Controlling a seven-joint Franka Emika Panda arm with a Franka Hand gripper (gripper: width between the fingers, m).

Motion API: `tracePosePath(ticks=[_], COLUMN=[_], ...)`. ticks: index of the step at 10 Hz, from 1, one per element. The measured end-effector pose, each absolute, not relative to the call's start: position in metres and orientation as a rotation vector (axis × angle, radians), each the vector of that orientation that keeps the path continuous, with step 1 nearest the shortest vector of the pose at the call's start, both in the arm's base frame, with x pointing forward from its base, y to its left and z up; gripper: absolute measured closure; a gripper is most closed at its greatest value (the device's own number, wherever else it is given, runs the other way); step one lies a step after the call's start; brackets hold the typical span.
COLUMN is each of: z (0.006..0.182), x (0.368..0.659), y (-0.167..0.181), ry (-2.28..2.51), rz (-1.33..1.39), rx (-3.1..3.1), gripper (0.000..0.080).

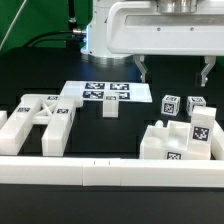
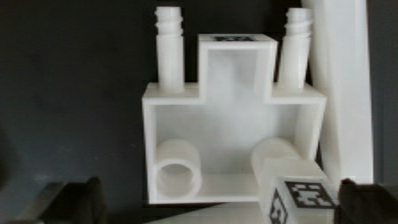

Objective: Assemble chair

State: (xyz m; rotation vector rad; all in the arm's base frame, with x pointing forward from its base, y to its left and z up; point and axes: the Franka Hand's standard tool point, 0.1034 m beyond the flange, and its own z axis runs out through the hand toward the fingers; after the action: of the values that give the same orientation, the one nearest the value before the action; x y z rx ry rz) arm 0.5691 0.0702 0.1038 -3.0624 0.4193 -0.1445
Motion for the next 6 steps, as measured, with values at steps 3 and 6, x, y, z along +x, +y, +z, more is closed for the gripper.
tracePosePath(ticks=[3,6], z=[0.104,0.097], x=[0.567,0.508], y=[0.068,0.055], ry=[0.353,0.162], rz=[-0.152,-0.23], rx=[-3.072,-3.094], gripper=[0.015,0.015])
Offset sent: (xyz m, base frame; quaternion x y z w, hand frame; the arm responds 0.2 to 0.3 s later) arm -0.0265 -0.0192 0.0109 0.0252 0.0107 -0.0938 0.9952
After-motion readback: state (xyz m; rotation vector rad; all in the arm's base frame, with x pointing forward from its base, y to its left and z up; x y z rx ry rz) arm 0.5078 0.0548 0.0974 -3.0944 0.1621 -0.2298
